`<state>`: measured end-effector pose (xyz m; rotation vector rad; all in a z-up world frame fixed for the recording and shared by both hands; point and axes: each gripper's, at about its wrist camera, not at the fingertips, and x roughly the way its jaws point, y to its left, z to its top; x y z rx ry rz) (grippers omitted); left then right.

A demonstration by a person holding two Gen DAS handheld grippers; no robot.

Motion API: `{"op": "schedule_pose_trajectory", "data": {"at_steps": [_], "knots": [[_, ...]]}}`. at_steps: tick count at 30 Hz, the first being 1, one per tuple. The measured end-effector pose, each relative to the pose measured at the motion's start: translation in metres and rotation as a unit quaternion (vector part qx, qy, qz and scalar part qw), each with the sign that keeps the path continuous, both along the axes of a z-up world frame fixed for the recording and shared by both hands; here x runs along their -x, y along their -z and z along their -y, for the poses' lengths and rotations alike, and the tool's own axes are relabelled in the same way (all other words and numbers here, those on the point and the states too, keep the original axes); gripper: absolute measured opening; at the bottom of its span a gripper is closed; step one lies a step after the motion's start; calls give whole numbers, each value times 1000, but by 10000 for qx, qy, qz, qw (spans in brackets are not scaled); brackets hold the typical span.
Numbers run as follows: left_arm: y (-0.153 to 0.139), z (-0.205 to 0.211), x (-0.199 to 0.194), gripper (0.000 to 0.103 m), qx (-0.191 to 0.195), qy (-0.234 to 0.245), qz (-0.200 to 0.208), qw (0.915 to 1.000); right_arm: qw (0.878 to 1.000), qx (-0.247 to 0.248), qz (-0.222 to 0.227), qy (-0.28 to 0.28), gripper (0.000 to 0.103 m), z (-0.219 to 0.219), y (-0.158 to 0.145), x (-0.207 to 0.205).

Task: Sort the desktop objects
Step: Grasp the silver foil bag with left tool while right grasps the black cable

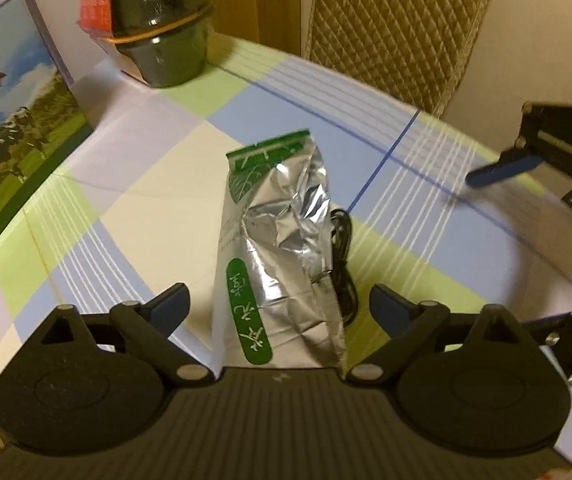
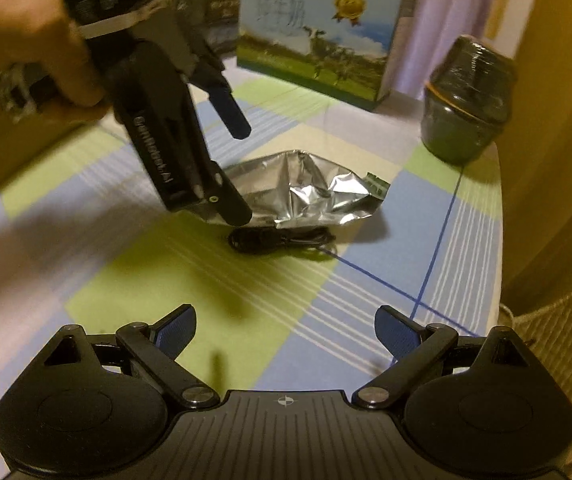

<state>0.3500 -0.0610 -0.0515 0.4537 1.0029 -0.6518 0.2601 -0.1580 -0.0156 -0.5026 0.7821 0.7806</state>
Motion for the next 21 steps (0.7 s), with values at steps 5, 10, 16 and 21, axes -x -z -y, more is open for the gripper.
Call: {"op": "schedule_pose_trajectory", "data": {"at_steps": [5, 10, 16, 21], "knots": [[14, -2, -14, 84, -27, -53, -198, 9998, 9990, 319, 94, -305, 94, -1, 8, -4], [20, -4, -28, 76, 114, -147, -446, 9988, 9949, 661, 250, -724, 93, -7, 10, -11], [25, -3, -38, 60, 161, -147, -673, 9975, 9872, 970, 403, -1197, 83, -17, 8, -23], [20, -13, -31, 53, -160, 4, -598, 9981, 9692, 1443, 675, -1877, 70, -31, 8, -32]]}}
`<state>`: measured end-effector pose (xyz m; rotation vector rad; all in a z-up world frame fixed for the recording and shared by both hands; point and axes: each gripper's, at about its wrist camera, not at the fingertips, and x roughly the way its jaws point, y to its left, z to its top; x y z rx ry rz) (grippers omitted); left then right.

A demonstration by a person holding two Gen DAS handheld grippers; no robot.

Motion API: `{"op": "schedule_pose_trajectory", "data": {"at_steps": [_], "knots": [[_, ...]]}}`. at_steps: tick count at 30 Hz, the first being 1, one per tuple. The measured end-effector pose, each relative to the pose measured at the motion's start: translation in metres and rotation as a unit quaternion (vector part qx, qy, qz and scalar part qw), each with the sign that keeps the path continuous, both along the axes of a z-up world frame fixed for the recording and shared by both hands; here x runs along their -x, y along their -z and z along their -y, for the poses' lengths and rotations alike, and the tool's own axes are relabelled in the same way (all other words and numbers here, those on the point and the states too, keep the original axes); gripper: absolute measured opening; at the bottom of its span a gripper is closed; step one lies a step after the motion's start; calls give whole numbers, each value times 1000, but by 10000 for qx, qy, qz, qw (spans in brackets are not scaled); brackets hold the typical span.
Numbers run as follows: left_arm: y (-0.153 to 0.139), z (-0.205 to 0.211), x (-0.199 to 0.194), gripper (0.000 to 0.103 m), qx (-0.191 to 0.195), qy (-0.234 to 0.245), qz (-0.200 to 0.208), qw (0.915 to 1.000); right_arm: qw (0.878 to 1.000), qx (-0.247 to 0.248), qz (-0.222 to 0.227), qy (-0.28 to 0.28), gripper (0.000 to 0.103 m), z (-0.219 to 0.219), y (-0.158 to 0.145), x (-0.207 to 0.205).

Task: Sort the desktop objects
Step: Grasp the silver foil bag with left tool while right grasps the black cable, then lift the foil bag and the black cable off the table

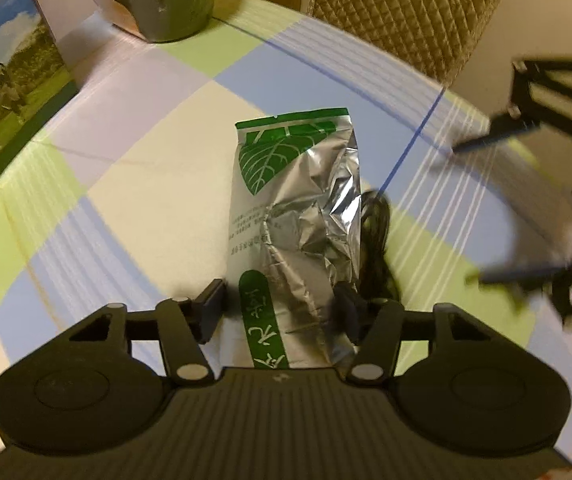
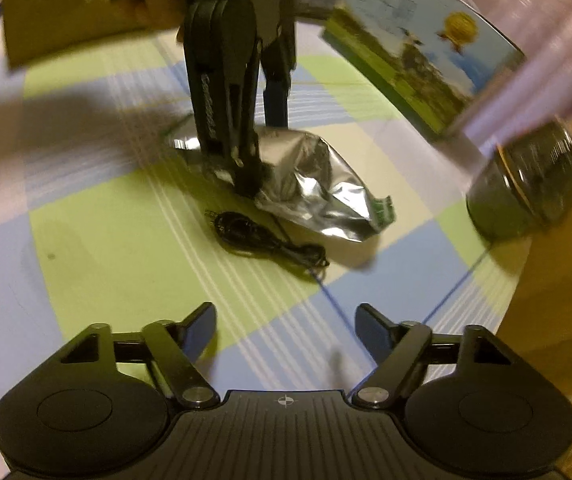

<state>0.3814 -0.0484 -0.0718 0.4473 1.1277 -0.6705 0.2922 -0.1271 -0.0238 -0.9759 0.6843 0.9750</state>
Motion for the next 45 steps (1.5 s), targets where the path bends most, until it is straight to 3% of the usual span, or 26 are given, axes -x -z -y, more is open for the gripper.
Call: {"op": "schedule_pose_trajectory", "data": {"at_steps": [8, 18, 24, 29, 31, 35, 39, 45], "knots": [[-8, -35, 18, 51, -572, -113, 131, 9982, 9907, 762, 132, -1116, 57, -36, 14, -7], [-14, -56, 25, 59, -238, -405, 190, 9987, 9833, 1179, -375, -1334, 45, -64, 24, -32], [-9, -59, 23, 59, -59, -522, 102, 9986, 9873, 965, -1082, -654, 42, -69, 24, -64], [-6, -60, 25, 59, -44, -561, 100, 9984, 9858, 858, -1421, -274, 26, -69, 26, -70], [-6, -61, 25, 59, -19, -608, 96, 9981, 9835, 790, -1628, -78, 11, -67, 27, -72], [-5, -61, 26, 57, -9, -693, 45, 9976, 9788, 551, -1903, 528, 11, -59, 28, -75], [-6, -61, 37, 53, -26, -862, 38, 9963, 9637, 296, -2149, 1559, 11, -43, 27, -71], [-5, -64, 75, 51, 76, -1228, -108, 9923, 9244, -245, -2618, 2763, 10, -8, 27, -29]]}}
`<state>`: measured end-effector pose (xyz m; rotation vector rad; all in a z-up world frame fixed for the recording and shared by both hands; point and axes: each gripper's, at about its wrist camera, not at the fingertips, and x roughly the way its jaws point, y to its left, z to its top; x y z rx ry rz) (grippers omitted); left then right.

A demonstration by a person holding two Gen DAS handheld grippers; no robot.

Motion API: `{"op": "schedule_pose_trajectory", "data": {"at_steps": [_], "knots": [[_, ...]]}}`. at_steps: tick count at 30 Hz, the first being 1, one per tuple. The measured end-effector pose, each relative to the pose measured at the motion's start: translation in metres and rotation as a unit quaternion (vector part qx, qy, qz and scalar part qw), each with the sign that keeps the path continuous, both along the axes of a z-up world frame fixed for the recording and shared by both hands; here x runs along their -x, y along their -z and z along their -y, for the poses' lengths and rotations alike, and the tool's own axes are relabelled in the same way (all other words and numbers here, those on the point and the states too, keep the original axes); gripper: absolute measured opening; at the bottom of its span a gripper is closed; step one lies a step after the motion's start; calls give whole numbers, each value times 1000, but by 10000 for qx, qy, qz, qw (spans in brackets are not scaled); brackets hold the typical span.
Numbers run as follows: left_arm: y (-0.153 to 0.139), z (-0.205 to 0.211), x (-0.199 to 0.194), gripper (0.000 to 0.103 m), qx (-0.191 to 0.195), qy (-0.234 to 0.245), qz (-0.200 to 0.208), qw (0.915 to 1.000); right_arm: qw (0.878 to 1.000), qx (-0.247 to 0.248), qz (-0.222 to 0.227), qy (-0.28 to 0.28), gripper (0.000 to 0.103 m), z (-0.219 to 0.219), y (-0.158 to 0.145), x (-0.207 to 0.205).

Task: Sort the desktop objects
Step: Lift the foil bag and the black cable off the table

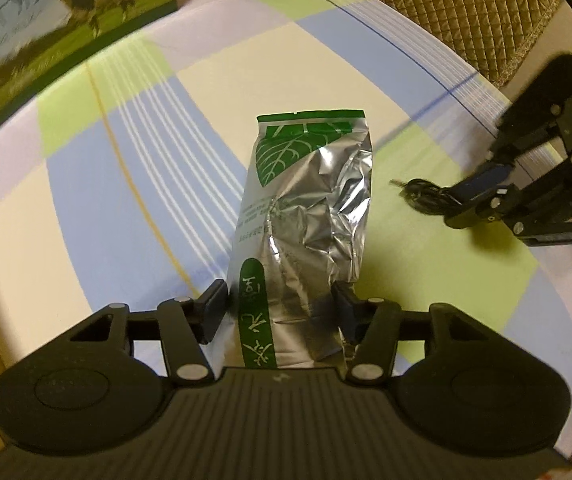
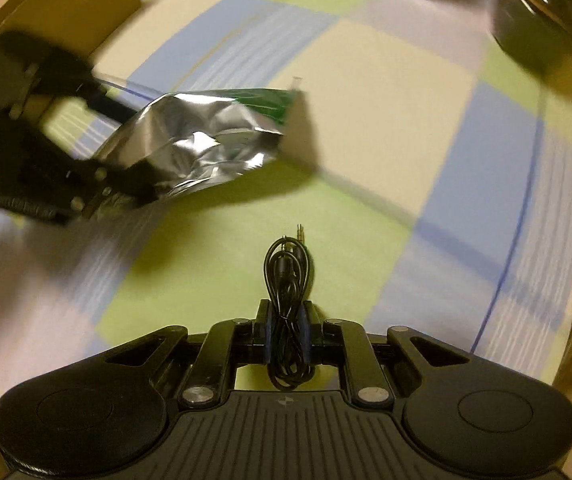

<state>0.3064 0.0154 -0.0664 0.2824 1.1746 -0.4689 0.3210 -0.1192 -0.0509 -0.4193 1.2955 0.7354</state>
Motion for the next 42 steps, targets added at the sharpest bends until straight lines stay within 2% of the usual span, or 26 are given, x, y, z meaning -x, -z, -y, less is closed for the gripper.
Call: {"op": "schedule_pose_trajectory", "data": {"at_steps": [3, 8, 10, 13, 18, 20, 22, 25, 27, 37, 42], "knots": [[-2, 3, 31, 50, -2, -28, -14, 10000, 9995, 3, -67, 310, 10, 11, -1, 33], [-9, 3, 85, 50, 15, -97, -87, 9999, 9922, -379, -296, 1150, 10, 30, -1, 79], [-11, 1, 108, 50, 50, -166, -122, 9998, 9885, -490, -301, 1397, 10, 39, -1, 96], [-14, -4, 138, 50, 150, -302, -170, 9993, 9840, -653, -244, 1642, 11, 19, -14, 134], [-17, -5, 170, 51, 103, -259, -177, 9995, 9754, -894, -127, 2012, 12, 42, -23, 165], [-20, -3, 175, 52, 35, -173, -135, 9998, 9730, -980, -59, 2089, 17, 44, -23, 171], [-23, -1, 174, 57, -23, -120, -97, 9999, 9714, -1047, 43, 2129, 33, 51, -27, 178], [-30, 2, 170, 62, 36, -60, -99, 9999, 9710, -1070, 217, 2129, 45, 51, -27, 188], [-30, 6, 164, 74, 111, -25, -169, 9998, 9705, -1094, 311, 2127, 48, 51, -27, 194], [-1, 33, 139, 75, -287, 406, -534, 9973, 9732, -1084, 630, 1929, 56, 37, -22, 201], [7, 31, 132, 76, -291, 426, -704, 9962, 9720, -1139, 623, 1958, 57, 37, -21, 198]]}}
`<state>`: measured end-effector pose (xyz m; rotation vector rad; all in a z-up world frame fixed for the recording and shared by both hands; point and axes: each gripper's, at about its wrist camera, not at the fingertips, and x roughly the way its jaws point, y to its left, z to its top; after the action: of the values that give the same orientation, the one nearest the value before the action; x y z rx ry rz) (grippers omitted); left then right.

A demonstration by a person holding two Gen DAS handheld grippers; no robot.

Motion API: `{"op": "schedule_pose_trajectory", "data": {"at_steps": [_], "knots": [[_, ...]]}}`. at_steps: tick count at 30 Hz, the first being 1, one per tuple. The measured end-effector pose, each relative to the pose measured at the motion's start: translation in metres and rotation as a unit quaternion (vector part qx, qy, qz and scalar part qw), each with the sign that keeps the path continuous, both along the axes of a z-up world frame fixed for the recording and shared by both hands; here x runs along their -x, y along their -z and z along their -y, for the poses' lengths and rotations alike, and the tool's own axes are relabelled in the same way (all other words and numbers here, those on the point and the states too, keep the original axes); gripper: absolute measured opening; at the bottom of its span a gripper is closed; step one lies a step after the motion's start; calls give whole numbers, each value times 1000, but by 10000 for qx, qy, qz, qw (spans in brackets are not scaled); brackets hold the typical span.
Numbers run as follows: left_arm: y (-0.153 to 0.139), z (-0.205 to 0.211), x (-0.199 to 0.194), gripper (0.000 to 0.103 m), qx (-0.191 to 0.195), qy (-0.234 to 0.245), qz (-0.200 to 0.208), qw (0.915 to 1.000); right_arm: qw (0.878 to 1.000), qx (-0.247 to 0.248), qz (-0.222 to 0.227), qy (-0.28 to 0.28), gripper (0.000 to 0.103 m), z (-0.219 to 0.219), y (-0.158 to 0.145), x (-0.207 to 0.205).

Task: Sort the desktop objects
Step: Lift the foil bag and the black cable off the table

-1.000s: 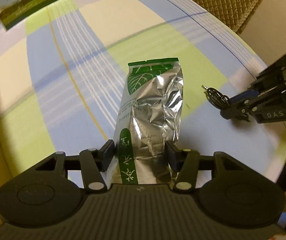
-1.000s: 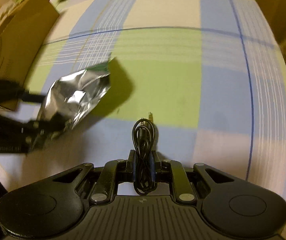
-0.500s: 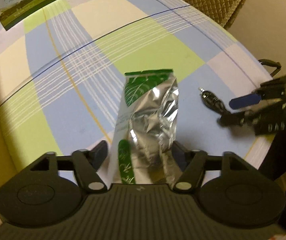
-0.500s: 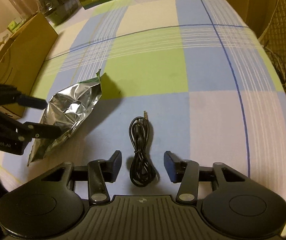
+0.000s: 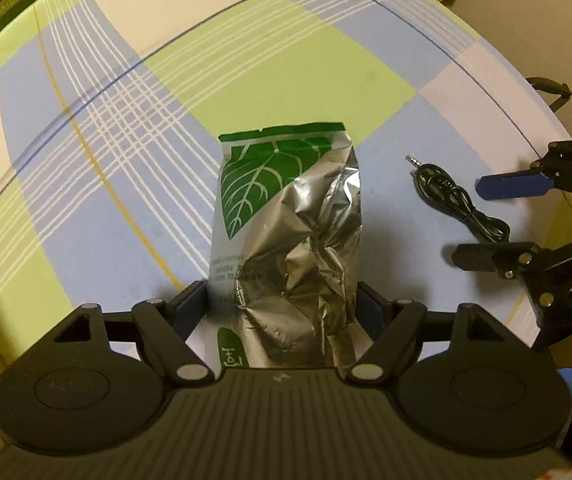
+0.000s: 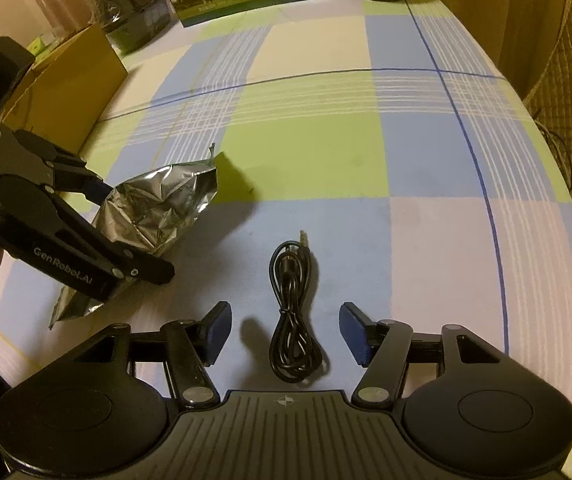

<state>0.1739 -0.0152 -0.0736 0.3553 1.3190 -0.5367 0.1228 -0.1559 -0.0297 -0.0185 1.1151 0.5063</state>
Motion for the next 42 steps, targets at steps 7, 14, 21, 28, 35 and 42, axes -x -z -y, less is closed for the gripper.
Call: {"op": "schedule_pose_trajectory", "data": {"at_steps": [7, 14, 21, 28, 35, 42], "knots": [[-6, -5, 2, 57, 71, -13, 16, 10000, 10000, -39, 67, 47, 57, 2, 0, 2], [-6, -3, -1, 58, -1, 95, 28, 10000, 9999, -19, 96, 55, 58, 2, 1, 3], [1, 6, 1, 73, -171, 351, 127, 9992, 9999, -1, 127, 50, 58, 1, 2, 2], [-8, -2, 1, 45, -127, 260, -1, 9996, 9999, 12, 135, 31, 58, -1, 2, 3], [-7, -6, 9, 47, -153, 231, 63, 9996, 9992, 112, 387, -15, 58, -7, 4, 10], [-2, -4, 13, 61, -183, 550, 63, 9983, 9975, 301, 643, -47, 42, -9, 5, 13]]}}
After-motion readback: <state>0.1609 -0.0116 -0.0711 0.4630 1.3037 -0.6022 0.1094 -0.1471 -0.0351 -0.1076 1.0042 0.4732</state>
